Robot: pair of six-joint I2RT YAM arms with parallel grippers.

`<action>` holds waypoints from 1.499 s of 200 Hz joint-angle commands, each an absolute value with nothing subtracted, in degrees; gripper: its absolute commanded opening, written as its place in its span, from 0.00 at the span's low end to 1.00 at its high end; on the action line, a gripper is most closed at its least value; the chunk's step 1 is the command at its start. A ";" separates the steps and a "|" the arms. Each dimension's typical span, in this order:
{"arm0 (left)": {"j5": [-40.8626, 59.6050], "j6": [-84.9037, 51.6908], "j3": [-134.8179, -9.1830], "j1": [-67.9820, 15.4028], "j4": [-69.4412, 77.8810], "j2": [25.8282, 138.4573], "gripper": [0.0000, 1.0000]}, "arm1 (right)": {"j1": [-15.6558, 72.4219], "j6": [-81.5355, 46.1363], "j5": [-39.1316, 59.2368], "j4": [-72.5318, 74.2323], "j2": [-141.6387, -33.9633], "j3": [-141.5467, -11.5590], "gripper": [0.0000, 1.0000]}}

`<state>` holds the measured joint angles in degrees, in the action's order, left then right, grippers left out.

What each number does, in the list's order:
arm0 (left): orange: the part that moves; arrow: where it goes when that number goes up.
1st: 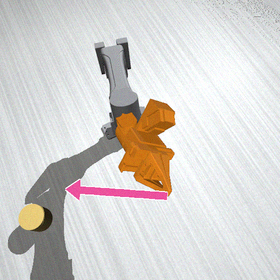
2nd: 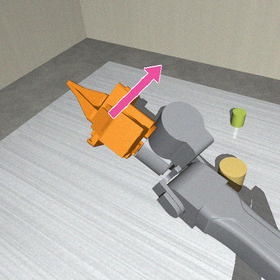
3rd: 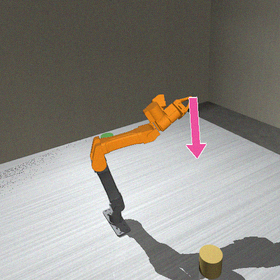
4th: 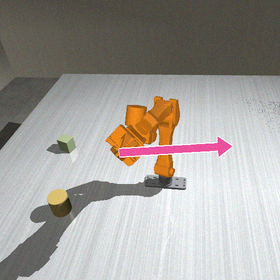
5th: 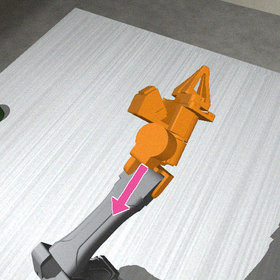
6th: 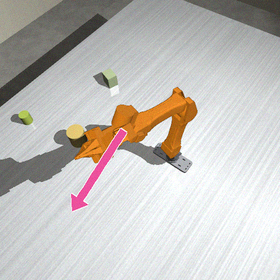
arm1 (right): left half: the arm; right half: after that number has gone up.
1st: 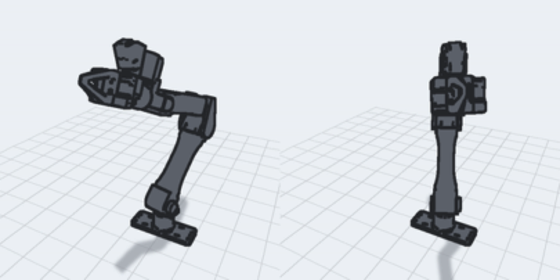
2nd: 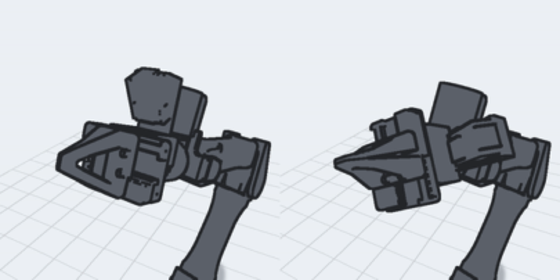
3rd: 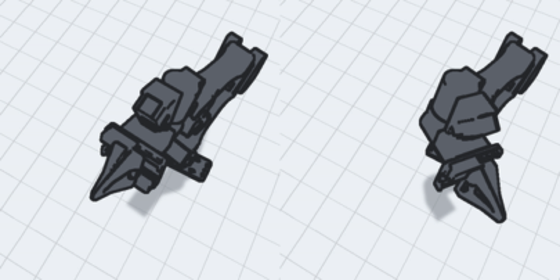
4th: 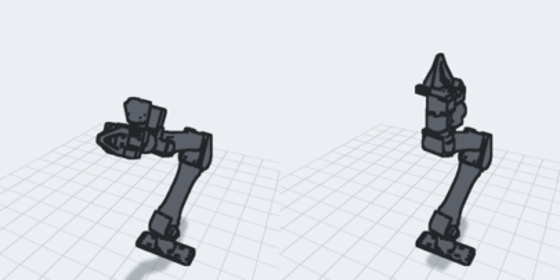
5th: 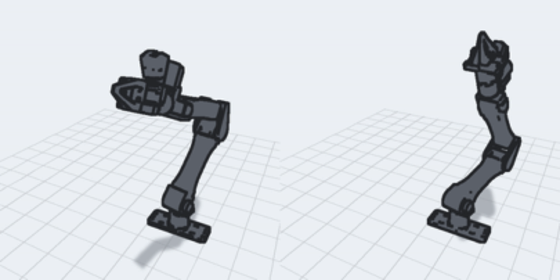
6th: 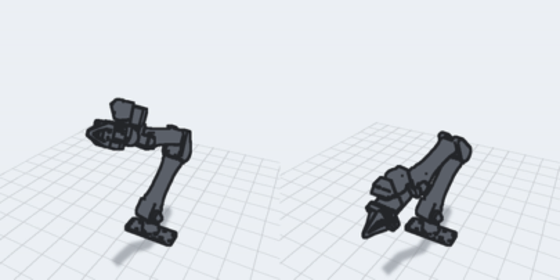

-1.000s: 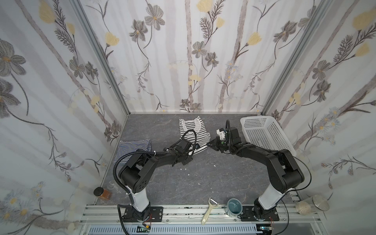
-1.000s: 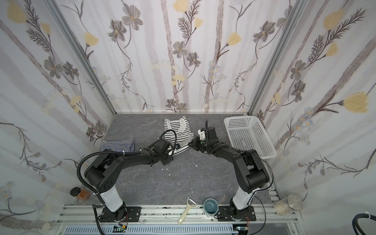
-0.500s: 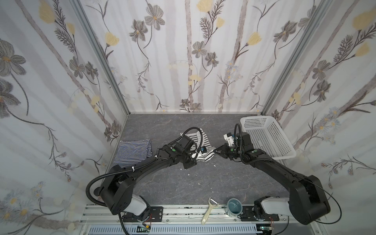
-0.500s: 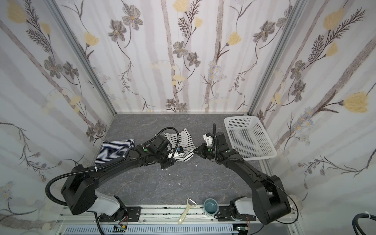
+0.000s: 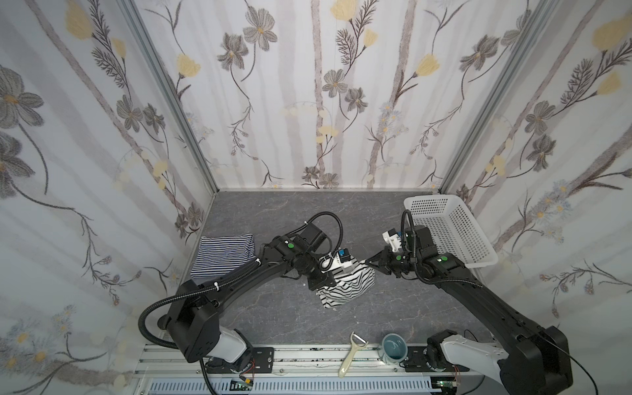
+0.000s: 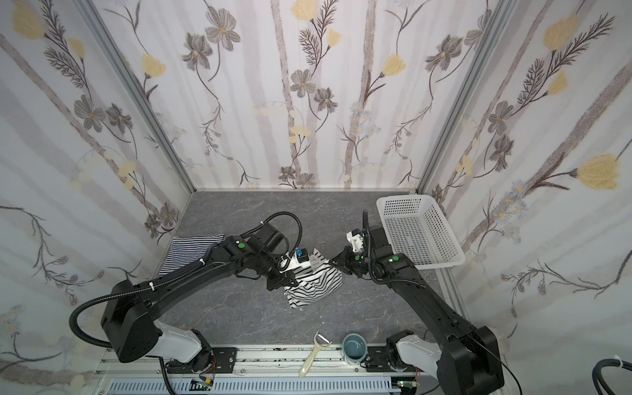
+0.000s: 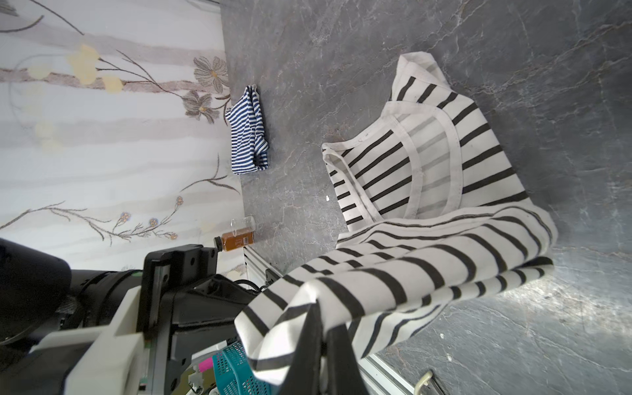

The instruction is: Fold and stack the tank tops

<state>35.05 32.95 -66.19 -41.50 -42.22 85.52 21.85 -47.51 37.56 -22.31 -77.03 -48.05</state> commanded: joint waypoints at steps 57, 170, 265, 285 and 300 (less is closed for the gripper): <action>42.91 38.92 -69.49 -29.05 -43.28 99.22 0.03 | 21.61 -41.90 38.73 -19.97 -102.49 -65.32 0.03; 38.57 34.62 -80.67 -19.22 -43.18 113.12 0.40 | 21.61 -38.60 30.47 -18.86 -111.96 -73.04 0.43; 39.39 30.50 -77.95 -28.68 -39.96 106.97 0.39 | 27.24 -39.67 28.38 -13.17 -116.41 -70.75 0.17; 36.30 30.80 -75.38 -28.92 -36.19 109.26 0.38 | 27.16 -40.63 28.01 -13.01 -119.49 -72.85 0.18; 32.60 30.51 -72.48 -28.75 -33.56 110.39 0.38 | 27.14 -41.60 28.04 -12.20 -121.24 -74.03 0.19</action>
<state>37.65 30.79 -75.66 -28.91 -38.09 108.92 27.05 -39.88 28.67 -15.57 -119.15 -72.12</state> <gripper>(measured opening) 0.379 0.178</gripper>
